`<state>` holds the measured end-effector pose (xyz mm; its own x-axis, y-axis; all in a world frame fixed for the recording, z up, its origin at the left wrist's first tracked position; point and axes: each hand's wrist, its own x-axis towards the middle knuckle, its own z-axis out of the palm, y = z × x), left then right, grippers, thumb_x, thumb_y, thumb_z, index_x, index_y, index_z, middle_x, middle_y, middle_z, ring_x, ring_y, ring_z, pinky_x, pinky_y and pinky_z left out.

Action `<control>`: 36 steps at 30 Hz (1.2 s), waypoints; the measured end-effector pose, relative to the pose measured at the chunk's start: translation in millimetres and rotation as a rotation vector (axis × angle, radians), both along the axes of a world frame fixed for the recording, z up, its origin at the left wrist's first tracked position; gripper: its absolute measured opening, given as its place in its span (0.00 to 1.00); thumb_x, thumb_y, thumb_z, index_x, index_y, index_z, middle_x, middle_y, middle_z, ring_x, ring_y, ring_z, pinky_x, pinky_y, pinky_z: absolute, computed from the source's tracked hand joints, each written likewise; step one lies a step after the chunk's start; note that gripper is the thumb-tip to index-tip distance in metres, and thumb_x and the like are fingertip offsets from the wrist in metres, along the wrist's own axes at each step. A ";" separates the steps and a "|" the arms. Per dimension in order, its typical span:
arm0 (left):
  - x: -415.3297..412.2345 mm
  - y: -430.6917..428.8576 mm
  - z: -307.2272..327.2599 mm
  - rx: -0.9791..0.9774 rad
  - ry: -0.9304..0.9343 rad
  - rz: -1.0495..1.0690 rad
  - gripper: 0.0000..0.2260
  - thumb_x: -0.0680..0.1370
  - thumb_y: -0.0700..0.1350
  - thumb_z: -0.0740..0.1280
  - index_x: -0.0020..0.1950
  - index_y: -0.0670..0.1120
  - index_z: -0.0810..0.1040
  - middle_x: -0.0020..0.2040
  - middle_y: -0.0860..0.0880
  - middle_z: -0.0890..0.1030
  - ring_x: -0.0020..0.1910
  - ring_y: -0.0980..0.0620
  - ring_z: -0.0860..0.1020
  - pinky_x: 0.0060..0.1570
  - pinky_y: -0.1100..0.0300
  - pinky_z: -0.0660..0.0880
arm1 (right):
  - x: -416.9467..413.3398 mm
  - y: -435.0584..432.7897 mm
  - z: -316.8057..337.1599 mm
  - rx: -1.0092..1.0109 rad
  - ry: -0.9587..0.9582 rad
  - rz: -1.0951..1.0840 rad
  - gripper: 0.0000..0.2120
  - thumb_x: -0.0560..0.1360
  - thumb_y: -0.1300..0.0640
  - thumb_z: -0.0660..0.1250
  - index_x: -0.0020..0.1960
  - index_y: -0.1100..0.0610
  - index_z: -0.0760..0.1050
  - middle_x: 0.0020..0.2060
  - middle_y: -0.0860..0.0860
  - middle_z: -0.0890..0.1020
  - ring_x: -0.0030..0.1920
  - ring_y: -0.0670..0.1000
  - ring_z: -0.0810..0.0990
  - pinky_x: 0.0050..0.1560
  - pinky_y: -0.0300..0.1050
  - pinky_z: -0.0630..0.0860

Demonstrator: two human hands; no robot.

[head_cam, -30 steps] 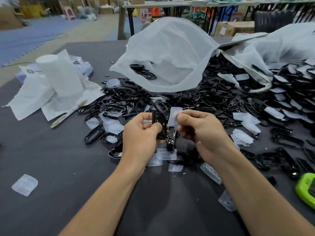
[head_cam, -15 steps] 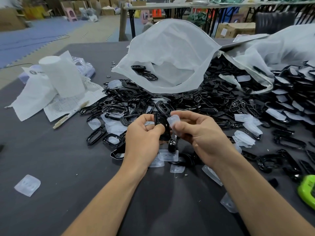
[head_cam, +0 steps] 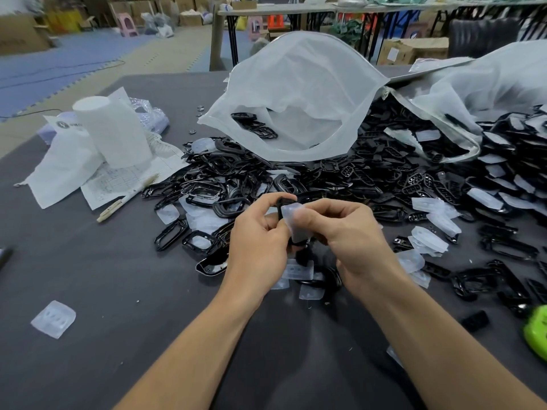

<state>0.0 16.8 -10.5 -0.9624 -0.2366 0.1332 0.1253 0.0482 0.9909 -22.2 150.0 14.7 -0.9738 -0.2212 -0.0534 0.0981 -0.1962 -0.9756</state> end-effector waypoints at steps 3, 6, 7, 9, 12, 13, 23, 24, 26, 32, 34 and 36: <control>0.0 2.6 -1.5 0.069 -0.001 -0.034 0.16 0.79 0.31 0.65 0.53 0.52 0.83 0.35 0.38 0.83 0.34 0.44 0.78 0.40 0.46 0.78 | -0.4 -4.9 -6.7 0.138 0.061 -0.116 0.03 0.70 0.64 0.79 0.39 0.58 0.87 0.34 0.59 0.86 0.37 0.60 0.86 0.47 0.64 0.85; 1.2 5.4 0.5 0.173 -0.015 -0.084 0.18 0.79 0.28 0.65 0.54 0.50 0.84 0.36 0.39 0.84 0.37 0.43 0.81 0.43 0.46 0.80 | 0.1 -8.8 -8.9 0.232 0.115 -0.203 0.04 0.66 0.55 0.80 0.39 0.54 0.87 0.34 0.56 0.87 0.38 0.62 0.88 0.45 0.66 0.85; 1.9 5.9 1.4 0.221 -0.019 -0.111 0.17 0.80 0.29 0.65 0.55 0.49 0.84 0.39 0.41 0.85 0.39 0.43 0.83 0.44 0.48 0.82 | -0.1 -9.9 -9.6 0.240 0.124 -0.228 0.05 0.65 0.53 0.81 0.39 0.52 0.87 0.33 0.54 0.87 0.37 0.60 0.88 0.44 0.64 0.85; 3.0 6.1 2.9 0.312 -0.039 -0.178 0.18 0.80 0.27 0.63 0.59 0.47 0.83 0.45 0.41 0.87 0.45 0.44 0.84 0.48 0.49 0.82 | -1.2 -10.0 -11.0 0.271 0.169 -0.290 0.05 0.66 0.51 0.81 0.38 0.50 0.86 0.31 0.51 0.86 0.33 0.51 0.86 0.40 0.56 0.85; 3.9 6.3 5.0 0.421 -0.072 -0.263 0.22 0.77 0.23 0.56 0.64 0.40 0.79 0.50 0.41 0.86 0.50 0.45 0.85 0.46 0.55 0.82 | -1.8 -9.4 -11.6 0.325 0.226 -0.357 0.06 0.67 0.51 0.83 0.37 0.46 0.86 0.29 0.46 0.85 0.30 0.45 0.83 0.34 0.44 0.81; 4.0 6.4 5.8 0.449 -0.081 -0.269 0.22 0.77 0.23 0.56 0.64 0.40 0.79 0.50 0.40 0.86 0.49 0.45 0.85 0.44 0.56 0.82 | -1.9 -9.2 -12.1 0.339 0.232 -0.370 0.06 0.67 0.51 0.83 0.37 0.46 0.85 0.29 0.46 0.85 0.29 0.45 0.83 0.32 0.43 0.81; 7.3 13.3 7.1 0.496 -0.079 -0.230 0.19 0.77 0.26 0.57 0.59 0.41 0.80 0.42 0.47 0.85 0.39 0.54 0.83 0.36 0.66 0.78 | -4.1 -10.1 -14.3 0.399 0.269 -0.390 0.06 0.67 0.52 0.81 0.37 0.49 0.84 0.29 0.50 0.84 0.31 0.56 0.84 0.31 0.54 0.83; 7.4 13.4 6.9 0.484 -0.082 -0.224 0.19 0.77 0.26 0.57 0.60 0.41 0.80 0.42 0.47 0.85 0.39 0.54 0.83 0.36 0.66 0.78 | -3.9 -10.1 -14.4 0.394 0.264 -0.388 0.06 0.67 0.52 0.80 0.37 0.49 0.84 0.29 0.50 0.84 0.31 0.57 0.84 0.31 0.56 0.83; 7.7 13.7 6.2 0.455 -0.083 -0.215 0.19 0.77 0.27 0.58 0.59 0.42 0.81 0.42 0.47 0.84 0.39 0.54 0.83 0.37 0.65 0.78 | -3.2 -10.6 -14.3 0.381 0.252 -0.391 0.06 0.66 0.51 0.80 0.37 0.49 0.84 0.29 0.51 0.84 0.31 0.59 0.84 0.32 0.59 0.83; 7.9 14.4 6.2 0.429 -0.094 -0.199 0.18 0.79 0.29 0.57 0.57 0.44 0.83 0.48 0.42 0.87 0.46 0.49 0.85 0.44 0.57 0.82 | -4.5 -9.3 -14.2 0.365 0.260 -0.415 0.09 0.66 0.53 0.82 0.37 0.51 0.82 0.29 0.50 0.83 0.29 0.49 0.82 0.33 0.50 0.82; 7.6 13.6 6.4 0.423 -0.099 -0.189 0.18 0.79 0.29 0.57 0.55 0.44 0.84 0.47 0.42 0.86 0.44 0.49 0.85 0.42 0.56 0.82 | -6.3 -7.2 -12.8 0.375 0.274 -0.397 0.10 0.65 0.52 0.82 0.38 0.51 0.81 0.29 0.49 0.83 0.28 0.46 0.79 0.33 0.45 0.79; 7.5 12.8 6.2 0.420 -0.104 -0.183 0.19 0.79 0.28 0.57 0.54 0.44 0.84 0.47 0.41 0.86 0.45 0.46 0.85 0.45 0.52 0.83 | -9.3 -4.2 -11.5 0.365 0.252 -0.346 0.11 0.63 0.52 0.83 0.38 0.50 0.82 0.28 0.49 0.82 0.28 0.45 0.77 0.34 0.46 0.79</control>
